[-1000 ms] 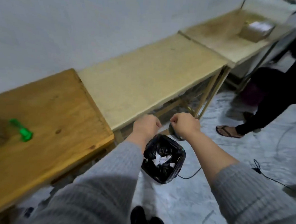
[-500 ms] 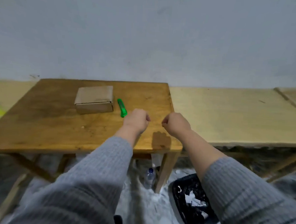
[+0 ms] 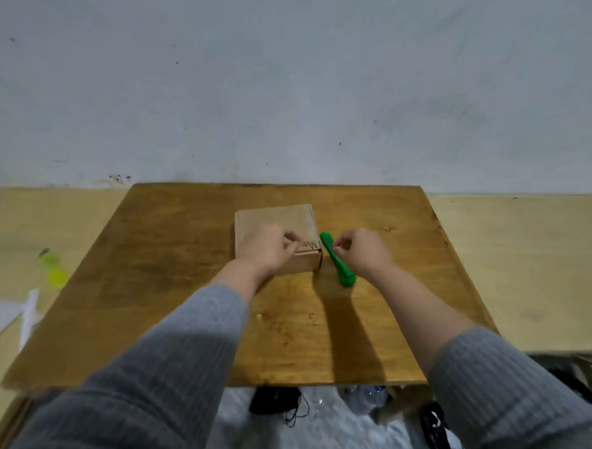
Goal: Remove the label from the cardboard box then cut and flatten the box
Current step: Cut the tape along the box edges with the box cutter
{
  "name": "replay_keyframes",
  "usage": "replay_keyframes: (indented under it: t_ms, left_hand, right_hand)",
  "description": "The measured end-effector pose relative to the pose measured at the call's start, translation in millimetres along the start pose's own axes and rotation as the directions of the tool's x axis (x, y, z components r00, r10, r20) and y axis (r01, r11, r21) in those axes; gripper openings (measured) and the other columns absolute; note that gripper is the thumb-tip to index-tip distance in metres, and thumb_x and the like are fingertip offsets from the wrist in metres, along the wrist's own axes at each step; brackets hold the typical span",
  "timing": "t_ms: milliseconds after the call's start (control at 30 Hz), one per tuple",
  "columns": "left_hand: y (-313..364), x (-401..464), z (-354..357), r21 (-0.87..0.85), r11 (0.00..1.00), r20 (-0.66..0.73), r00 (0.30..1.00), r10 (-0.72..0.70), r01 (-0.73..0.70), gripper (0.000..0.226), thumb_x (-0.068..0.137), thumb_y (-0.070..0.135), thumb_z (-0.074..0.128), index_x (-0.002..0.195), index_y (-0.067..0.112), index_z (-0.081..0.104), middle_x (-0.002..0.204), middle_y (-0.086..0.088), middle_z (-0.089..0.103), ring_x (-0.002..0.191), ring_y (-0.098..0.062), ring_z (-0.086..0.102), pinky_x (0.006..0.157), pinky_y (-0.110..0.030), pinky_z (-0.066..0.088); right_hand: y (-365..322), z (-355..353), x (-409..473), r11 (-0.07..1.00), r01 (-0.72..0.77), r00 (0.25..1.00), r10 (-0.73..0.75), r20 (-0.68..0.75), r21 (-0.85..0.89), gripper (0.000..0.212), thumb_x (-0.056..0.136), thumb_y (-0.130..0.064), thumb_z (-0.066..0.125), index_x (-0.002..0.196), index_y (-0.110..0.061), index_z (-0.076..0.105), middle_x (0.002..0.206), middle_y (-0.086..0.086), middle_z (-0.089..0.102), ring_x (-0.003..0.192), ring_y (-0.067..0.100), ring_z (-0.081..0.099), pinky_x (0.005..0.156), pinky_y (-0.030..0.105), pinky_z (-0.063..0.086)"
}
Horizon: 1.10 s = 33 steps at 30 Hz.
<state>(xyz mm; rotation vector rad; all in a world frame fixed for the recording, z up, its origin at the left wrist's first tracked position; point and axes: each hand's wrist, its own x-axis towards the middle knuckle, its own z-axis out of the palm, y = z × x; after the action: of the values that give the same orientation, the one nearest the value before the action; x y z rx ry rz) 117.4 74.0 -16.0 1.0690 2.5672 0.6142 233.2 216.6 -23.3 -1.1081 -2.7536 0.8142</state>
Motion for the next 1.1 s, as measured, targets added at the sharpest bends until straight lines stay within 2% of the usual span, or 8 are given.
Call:
replay_keyframes:
  t_ms: [133,233,400,633,800,900,1000,1100]
  left_hand:
    - [-22.5,36.1,-0.2,0.004,0.99,0.0,0.99,0.142,-0.142,0.038,0.089,0.045,0.061,0.125,0.032,0.059,0.139,0.004,0.05,0.132,-0.019,0.042,0.107,-0.043,0.038]
    - [-33.8,56.9,8.7,0.111,0.974,0.111,0.976,0.185,-0.197,0.072,0.083,0.064,0.056,0.145,0.029,0.039,0.157,0.004,0.026,0.146,-0.018,0.018,0.117,-0.049,0.021]
    - [-50.2,70.0,21.0,0.227,0.94,0.227,0.953,0.203,-0.255,0.111,0.068,0.085,0.048,0.154,0.024,0.011,0.162,0.006,0.0,0.148,-0.011,-0.004,0.119,-0.045,-0.004]
    - [-61.1,71.5,30.5,0.272,0.916,0.103,0.955,0.277,-0.295,0.105,0.069,0.088,0.038,0.153,0.029,0.016,0.161,0.01,0.008,0.148,-0.008,0.004,0.119,-0.042,0.0]
    - [-57.6,68.8,27.4,0.319,0.893,0.129,0.948,0.291,-0.318,0.101,0.073,0.086,0.032,0.153,0.028,0.013,0.162,0.007,0.004,0.148,-0.01,0.002,0.119,-0.042,0.0]
    - [-56.1,68.0,26.9,0.347,0.88,0.163,0.945,0.285,-0.325,0.098,0.078,0.084,0.032,0.154,0.026,0.008,0.162,0.006,-0.001,0.148,-0.012,-0.002,0.12,-0.045,-0.001]
    - [-57.4,70.2,25.6,0.339,0.876,0.208,0.935,0.287,-0.344,0.099,0.08,0.079,0.038,0.154,0.024,0.004,0.162,0.003,-0.006,0.148,-0.014,-0.005,0.12,-0.047,-0.001]
    - [-60.3,68.8,23.4,0.327,0.868,0.234,0.922,0.309,-0.374,0.1,0.081,0.073,0.044,0.154,0.021,0.002,0.162,0.001,-0.008,0.148,-0.015,-0.007,0.12,-0.046,-0.003]
  right_hand:
    - [5.7,22.6,22.4,0.985,-0.161,0.985,0.164,-0.046,0.06,0.016,0.089,-0.02,0.058,0.098,-0.022,0.071,0.103,0.007,0.071,0.09,0.025,0.065,0.074,0.032,0.053]
    - [12.6,39.1,30.3,0.968,-0.247,0.968,0.249,-0.029,0.052,0.023,0.089,-0.021,0.058,0.11,-0.019,0.068,0.111,0.009,0.068,0.094,0.027,0.065,0.076,0.033,0.054]
    - [19.3,59.9,37.9,0.949,-0.303,0.95,0.308,-0.049,0.085,0.041,0.085,-0.019,0.066,0.125,-0.016,0.059,0.124,0.011,0.061,0.105,0.028,0.061,0.087,0.036,0.051]
    - [23.1,58.7,50.2,0.919,-0.359,0.931,0.364,0.001,0.161,0.039,0.087,-0.009,0.06,0.125,-0.01,0.058,0.12,0.014,0.064,0.108,0.029,0.061,0.089,0.035,0.049]
    - [12.1,36.8,55.1,0.86,-0.36,0.907,0.413,-0.078,0.361,0.034,0.094,-0.009,0.05,0.127,-0.017,0.053,0.112,0.01,0.061,0.082,0.028,0.067,0.073,0.043,0.058]
    - [-1.7,19.6,50.8,0.761,-0.334,0.923,0.385,0.027,0.557,0.036,0.097,-0.01,0.045,0.133,-0.016,0.045,0.104,0.009,0.063,0.067,0.02,0.059,0.059,0.034,0.052]
    - [-17.3,4.4,42.2,0.746,-0.299,0.954,0.253,0.162,0.595,0.058,0.093,-0.001,0.048,0.145,-0.02,0.031,0.116,0.01,0.058,0.092,0.022,0.059,0.082,0.036,0.053]
    - [-29.0,1.5,34.1,0.822,-0.229,0.972,0.159,0.175,0.521,0.065,0.094,0.003,0.043,0.149,-0.022,0.02,0.117,0.011,0.058,0.089,0.019,0.056,0.075,0.029,0.05]
